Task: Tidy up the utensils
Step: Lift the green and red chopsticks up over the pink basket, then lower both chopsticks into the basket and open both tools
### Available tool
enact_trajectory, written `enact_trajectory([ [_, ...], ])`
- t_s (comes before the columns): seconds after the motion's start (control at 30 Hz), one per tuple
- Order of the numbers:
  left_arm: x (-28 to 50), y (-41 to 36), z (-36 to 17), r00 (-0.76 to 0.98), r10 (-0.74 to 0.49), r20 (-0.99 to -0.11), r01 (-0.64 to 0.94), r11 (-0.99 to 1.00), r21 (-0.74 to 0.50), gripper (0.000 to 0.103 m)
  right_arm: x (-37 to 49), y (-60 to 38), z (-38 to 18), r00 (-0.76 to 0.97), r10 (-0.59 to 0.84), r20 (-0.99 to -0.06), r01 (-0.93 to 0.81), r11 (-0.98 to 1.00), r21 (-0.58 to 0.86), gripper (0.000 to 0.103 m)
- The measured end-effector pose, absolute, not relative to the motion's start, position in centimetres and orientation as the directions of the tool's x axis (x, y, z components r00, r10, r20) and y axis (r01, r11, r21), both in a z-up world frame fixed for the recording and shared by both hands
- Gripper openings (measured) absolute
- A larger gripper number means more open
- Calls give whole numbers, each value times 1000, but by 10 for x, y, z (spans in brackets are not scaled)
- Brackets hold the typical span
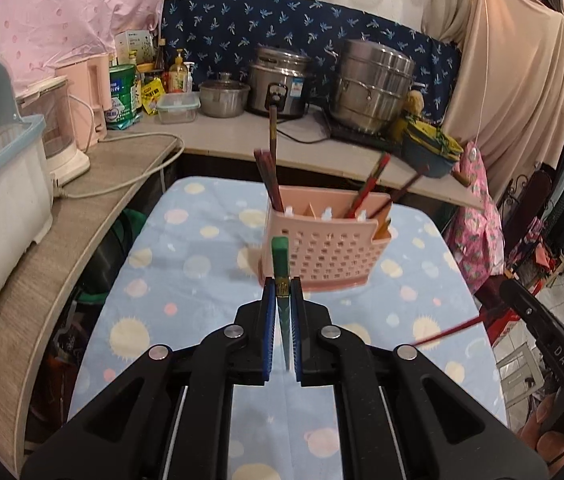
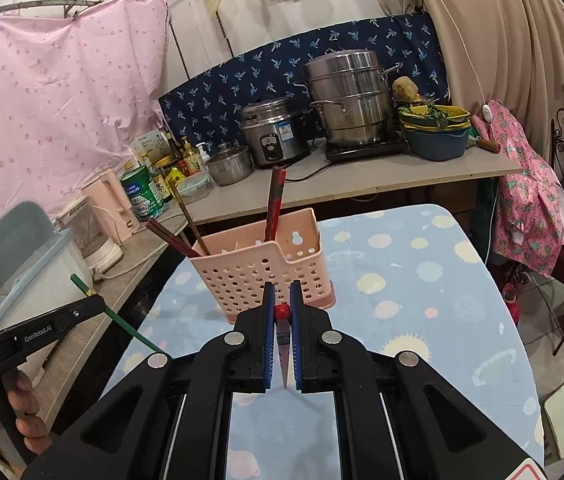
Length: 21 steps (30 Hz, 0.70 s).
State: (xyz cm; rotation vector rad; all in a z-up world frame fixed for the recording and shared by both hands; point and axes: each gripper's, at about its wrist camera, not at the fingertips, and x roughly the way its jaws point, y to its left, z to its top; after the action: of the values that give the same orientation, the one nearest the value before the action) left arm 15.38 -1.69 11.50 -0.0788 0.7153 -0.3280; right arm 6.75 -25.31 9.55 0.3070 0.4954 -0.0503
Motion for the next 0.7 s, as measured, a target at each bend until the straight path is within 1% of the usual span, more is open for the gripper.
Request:
enact_trajectory([
  [0.23,176,-18,152,745,-347,-570,279,938,-207,7,91,-259,136,919,37,-393,91,949,301,7],
  [0.57,218,-24,223,825,-362,-433,285,930,-234,7,136,-262,212,972,25,-233,47,953,299,7],
  [0.7,238,-26,238,849,-348,-398,273,933,-234,7,166,-265,233,979,18,-204,44,954,298,7],
])
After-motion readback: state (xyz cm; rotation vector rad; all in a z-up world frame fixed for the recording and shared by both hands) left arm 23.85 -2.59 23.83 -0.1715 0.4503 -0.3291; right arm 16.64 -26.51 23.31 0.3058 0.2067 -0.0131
